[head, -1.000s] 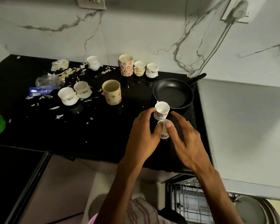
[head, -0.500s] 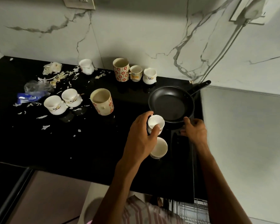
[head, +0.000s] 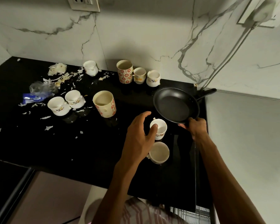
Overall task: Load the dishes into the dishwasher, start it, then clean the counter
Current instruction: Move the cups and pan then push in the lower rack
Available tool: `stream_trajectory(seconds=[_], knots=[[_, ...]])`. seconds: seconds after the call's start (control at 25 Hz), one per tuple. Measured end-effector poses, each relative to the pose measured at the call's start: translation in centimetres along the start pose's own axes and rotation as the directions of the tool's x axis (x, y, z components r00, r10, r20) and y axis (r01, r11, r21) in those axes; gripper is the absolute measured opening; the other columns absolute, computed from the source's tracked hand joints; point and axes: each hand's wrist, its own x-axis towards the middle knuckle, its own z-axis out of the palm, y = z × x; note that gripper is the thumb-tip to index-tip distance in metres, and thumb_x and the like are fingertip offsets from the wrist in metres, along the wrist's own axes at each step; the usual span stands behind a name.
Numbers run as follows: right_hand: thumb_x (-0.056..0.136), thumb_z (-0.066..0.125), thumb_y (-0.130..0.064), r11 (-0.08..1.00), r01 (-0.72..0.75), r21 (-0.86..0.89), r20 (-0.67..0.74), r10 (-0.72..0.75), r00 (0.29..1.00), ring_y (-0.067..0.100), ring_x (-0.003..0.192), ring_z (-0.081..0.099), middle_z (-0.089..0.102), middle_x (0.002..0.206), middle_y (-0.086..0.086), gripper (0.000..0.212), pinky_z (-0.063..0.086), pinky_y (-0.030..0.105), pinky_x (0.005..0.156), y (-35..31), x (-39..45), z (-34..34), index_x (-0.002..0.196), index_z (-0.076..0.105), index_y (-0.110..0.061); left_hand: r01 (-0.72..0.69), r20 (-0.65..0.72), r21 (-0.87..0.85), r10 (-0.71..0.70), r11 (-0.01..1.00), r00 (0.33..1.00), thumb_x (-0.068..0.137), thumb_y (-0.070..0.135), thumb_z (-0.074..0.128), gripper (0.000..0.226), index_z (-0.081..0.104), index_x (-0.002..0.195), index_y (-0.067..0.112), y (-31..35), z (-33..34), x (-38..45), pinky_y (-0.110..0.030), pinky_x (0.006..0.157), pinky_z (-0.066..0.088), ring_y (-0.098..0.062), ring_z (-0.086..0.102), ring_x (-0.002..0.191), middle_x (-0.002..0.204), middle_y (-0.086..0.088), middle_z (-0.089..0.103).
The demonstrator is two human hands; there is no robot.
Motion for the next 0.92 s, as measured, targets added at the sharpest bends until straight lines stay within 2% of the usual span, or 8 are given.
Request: stream_trajectory(seconds=[0.16, 0.28, 0.4, 0.52, 0.64, 0.72, 0.8, 0.92], knots=[[0.086, 0.049, 0.010, 0.981, 0.031, 0.193, -0.018, -0.028, 0.999, 0.020, 0.047, 0.065, 0.062, 0.076, 0.021, 0.011, 0.058, 0.028, 0.053, -1.7, -2.3, -0.3, 0.084, 0.060, 0.009, 0.006, -0.017, -0.051, -0.007, 0.999, 1.000, 0.093, 0.033, 0.059, 0.044, 0.049, 0.135, 0.025, -0.1, -1.3, -0.2, -0.012, 0.091, 0.034, -0.003, 0.045, 0.126, 0.139, 0.008, 0.050], [0.091, 0.050, 0.007, 0.971, 0.084, 0.223, -0.014, -0.083, 0.996, 0.018, 0.056, 0.070, 0.067, 0.088, 0.020, 0.013, 0.058, 0.024, 0.054, -2.7, -6.2, -1.0, 0.096, 0.061, 0.008, 0.087, 0.019, -0.226, -0.085, 0.970, 0.996, 0.092, 0.033, 0.061, 0.043, 0.051, 0.133, 0.029, 0.0, -2.0, -0.6, -0.008, 0.088, 0.038, 0.001, 0.050, 0.120, 0.135, 0.015, 0.052], [0.094, 0.049, 0.004, 0.950, 0.188, 0.250, 0.050, -0.207, 0.977, 0.019, 0.076, 0.073, 0.070, 0.103, 0.019, 0.023, 0.057, 0.022, 0.062, -2.3, -12.0, -1.0, 0.114, 0.059, 0.009, 0.206, 0.140, -0.424, -0.161, 0.882, 0.977, 0.091, 0.035, 0.062, 0.049, 0.045, 0.136, 0.031, 0.3, -3.1, -1.9, -0.020, 0.092, 0.049, 0.000, 0.057, 0.113, 0.133, 0.012, 0.055], [0.097, 0.045, 0.003, 0.933, 0.224, 0.283, 0.094, -0.260, 0.961, 0.023, 0.081, 0.073, 0.072, 0.100, 0.019, 0.021, 0.058, 0.025, 0.065, -0.6, -18.3, 0.0, 0.113, 0.060, 0.005, 0.274, 0.255, -0.617, -0.142, 0.738, 0.956, 0.093, 0.031, 0.058, 0.058, 0.030, 0.144, 0.032, 0.3, -4.2, -3.8, -0.032, 0.080, 0.059, -0.012, 0.063, 0.110, 0.130, 0.005, 0.057], [0.099, 0.048, -0.004, 0.936, 0.221, 0.275, 0.170, -0.274, 0.947, 0.024, 0.087, 0.073, 0.074, 0.100, 0.012, 0.021, 0.057, 0.024, 0.067, 1.5, -23.1, 0.9, 0.116, 0.061, -0.004, 0.196, 0.144, -0.711, -0.133, 0.676, 0.981, 0.099, 0.025, 0.047, 0.042, 0.037, 0.135, 0.042, -0.3, -5.0, -5.5, -0.033, 0.079, 0.059, -0.002, 0.062, 0.106, 0.125, 0.018, 0.054], [0.099, 0.050, -0.009, 0.951, 0.185, 0.249, 0.223, -0.242, 0.944, 0.026, 0.087, 0.073, 0.074, 0.097, 0.013, 0.021, 0.058, 0.027, 0.068, 2.3, -25.2, 1.2, 0.117, 0.061, -0.010, 0.179, 0.082, -0.703, -0.171, 0.689, 0.982, 0.101, 0.024, 0.043, 0.034, 0.043, 0.120, 0.052, -1.0, -5.8, -6.2, -0.036, 0.087, 0.057, 0.006, 0.061, 0.102, 0.116, 0.024, 0.056], [0.098, 0.052, -0.014, 0.968, 0.160, 0.193, 0.224, -0.203, 0.953, 0.027, 0.079, 0.073, 0.073, 0.088, 0.019, 0.018, 0.059, 0.029, 0.067, 2.7, -26.7, 1.1, 0.112, 0.062, -0.010, 0.185, 0.066, -0.675, -0.191, 0.714, 0.979, 0.101, 0.028, 0.044, 0.029, 0.047, 0.114, 0.053, -1.8, -6.7, -6.8, -0.039, 0.090, 0.056, 0.004, 0.061, 0.104, 0.115, 0.024, 0.059], [0.097, 0.053, -0.020, 0.971, 0.162, 0.178, 0.188, -0.195, 0.963, 0.025, 0.073, 0.072, 0.071, 0.085, 0.019, 0.020, 0.059, 0.028, 0.066, 2.9, -28.4, -0.2, 0.110, 0.064, -0.008, 0.234, 0.081, -0.717, -0.254, 0.657, 0.964, 0.100, 0.030, 0.043, 0.025, 0.052, 0.120, 0.043, -2.8, -7.8, -7.6, -0.024, 0.072, 0.058, 0.002, 0.065, 0.099, 0.113, 0.018, 0.062]])
